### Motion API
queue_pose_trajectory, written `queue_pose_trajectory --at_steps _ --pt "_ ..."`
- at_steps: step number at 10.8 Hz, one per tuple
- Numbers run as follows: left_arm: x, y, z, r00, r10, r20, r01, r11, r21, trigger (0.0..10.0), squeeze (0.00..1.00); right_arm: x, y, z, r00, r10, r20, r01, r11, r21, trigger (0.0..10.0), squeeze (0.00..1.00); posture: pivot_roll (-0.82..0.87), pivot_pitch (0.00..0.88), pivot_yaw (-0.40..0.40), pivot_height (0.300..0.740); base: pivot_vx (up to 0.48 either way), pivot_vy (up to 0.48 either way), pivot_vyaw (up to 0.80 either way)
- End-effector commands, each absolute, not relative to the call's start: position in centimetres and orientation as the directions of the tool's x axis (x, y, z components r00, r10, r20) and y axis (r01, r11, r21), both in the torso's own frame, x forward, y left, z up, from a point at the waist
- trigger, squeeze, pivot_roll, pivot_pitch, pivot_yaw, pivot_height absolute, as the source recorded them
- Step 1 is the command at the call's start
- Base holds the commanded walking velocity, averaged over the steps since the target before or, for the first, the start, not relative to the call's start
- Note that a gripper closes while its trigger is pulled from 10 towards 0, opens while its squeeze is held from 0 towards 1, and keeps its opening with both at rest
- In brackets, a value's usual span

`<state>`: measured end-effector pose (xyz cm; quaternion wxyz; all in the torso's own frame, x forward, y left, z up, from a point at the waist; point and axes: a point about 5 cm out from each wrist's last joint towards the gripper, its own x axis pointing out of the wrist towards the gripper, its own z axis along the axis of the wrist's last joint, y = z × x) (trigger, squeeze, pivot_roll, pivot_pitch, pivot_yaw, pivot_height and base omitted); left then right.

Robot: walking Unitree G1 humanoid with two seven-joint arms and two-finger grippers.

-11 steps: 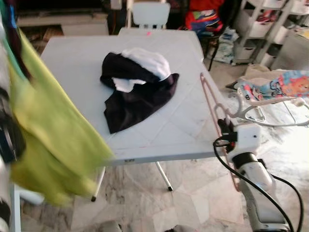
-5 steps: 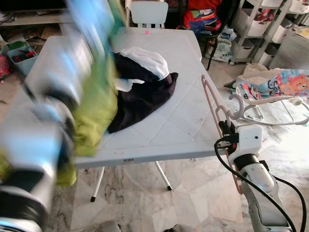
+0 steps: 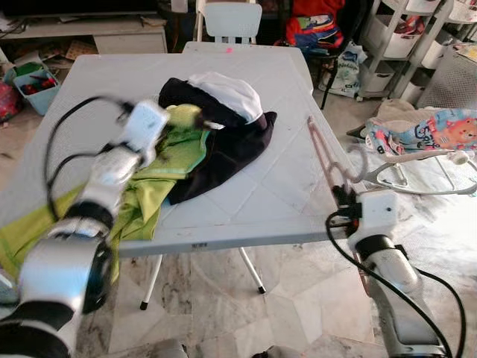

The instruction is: Hang hanger

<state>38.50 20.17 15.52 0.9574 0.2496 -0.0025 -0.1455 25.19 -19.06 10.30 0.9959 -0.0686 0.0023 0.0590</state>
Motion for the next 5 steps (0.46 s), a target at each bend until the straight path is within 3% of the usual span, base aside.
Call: queue_pose_trajectory --at_steps 1,5 --pt "38.3 20.9 15.1 0.95 -0.277 -0.142 0.31 0.802 0.51 10.0 1.0 25.3 -18.6 9.6 0.99 0.134 -0.043 -0.139 0.982 -0.131 10.0 0.0 -0.14 0.0 -0.037 0.74 0.0 0.0 0.0" --pt "36.9 21.1 11.7 0.959 -0.163 -0.233 0.238 0.909 0.342 10.0 1.0 26.2 -18.2 9.6 0.989 0.147 -0.037 -0.15 0.981 -0.121 10.0 0.0 -0.1 0.0 -0.035 0.74 0.0 0.0 0.0"
